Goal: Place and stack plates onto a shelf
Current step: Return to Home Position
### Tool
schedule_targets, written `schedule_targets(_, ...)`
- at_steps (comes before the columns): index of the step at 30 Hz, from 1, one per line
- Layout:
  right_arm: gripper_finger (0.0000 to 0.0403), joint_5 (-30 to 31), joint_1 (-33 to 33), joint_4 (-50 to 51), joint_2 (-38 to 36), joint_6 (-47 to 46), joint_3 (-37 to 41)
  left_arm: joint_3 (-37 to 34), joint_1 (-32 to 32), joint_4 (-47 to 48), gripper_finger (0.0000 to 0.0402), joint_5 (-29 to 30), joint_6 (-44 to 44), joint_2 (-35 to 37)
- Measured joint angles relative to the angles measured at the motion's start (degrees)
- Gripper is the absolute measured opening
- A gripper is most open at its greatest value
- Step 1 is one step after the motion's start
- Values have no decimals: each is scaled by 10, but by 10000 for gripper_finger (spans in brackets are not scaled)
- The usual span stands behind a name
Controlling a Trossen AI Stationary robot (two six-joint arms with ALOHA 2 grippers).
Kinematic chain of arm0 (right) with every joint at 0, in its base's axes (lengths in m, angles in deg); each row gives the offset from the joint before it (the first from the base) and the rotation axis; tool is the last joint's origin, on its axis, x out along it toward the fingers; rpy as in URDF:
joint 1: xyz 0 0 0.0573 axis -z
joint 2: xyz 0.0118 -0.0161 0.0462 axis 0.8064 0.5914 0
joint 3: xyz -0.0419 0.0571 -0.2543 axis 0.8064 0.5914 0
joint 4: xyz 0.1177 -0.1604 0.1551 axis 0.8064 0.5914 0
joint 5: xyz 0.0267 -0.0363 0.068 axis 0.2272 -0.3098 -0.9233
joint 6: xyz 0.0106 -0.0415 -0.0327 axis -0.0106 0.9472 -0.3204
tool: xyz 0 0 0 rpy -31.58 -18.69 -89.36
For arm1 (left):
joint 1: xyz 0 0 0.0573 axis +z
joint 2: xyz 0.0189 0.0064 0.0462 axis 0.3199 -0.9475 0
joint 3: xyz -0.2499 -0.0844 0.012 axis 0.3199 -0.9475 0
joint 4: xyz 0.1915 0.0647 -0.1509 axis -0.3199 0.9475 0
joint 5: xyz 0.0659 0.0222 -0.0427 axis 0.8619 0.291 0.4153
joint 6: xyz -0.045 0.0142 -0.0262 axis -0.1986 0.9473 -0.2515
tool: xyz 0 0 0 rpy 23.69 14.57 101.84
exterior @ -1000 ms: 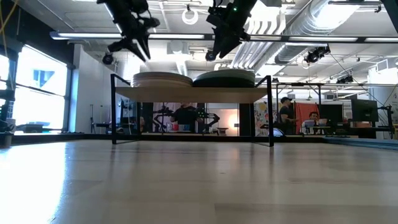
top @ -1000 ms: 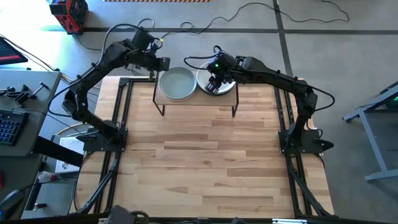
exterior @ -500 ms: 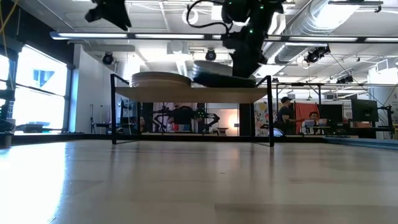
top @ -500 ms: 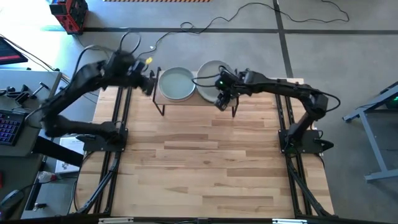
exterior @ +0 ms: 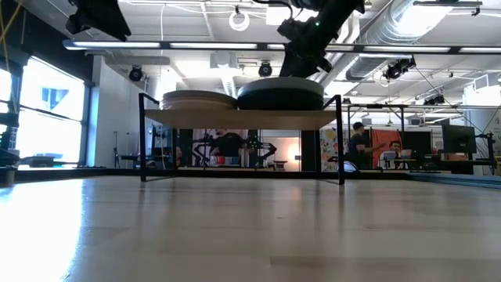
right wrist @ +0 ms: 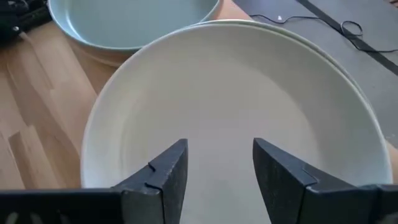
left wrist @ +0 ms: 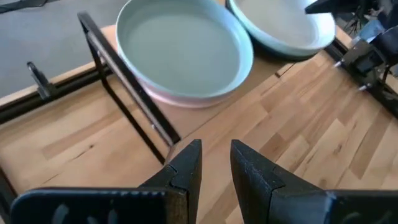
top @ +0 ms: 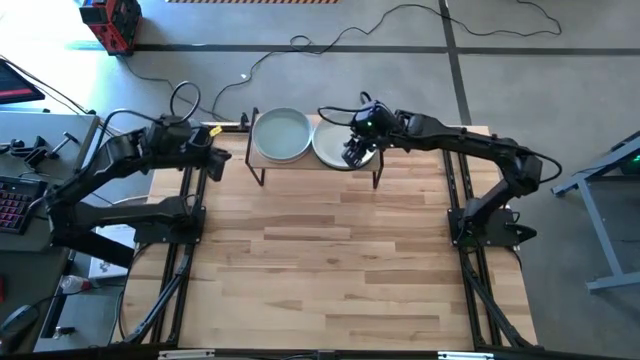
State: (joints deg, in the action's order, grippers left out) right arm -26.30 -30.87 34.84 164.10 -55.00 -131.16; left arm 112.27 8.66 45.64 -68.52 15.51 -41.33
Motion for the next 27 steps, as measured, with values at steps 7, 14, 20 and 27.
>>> schedule_targets(7,160,-12,0,-16,-1,-29,0,-54,0,-7,72,-4,19,57)
schedule_targets(14,160,-21,-2,14,-1,-106,0,-70,0,-8,72,-24,31,98)
schedule_targets(20,160,-27,-29,17,-1,-123,2,-71,0,-29,72,-26,75,123)
schedule_targets(27,160,-16,-99,-79,-1,-82,2,-76,0,-110,72,-60,149,155)
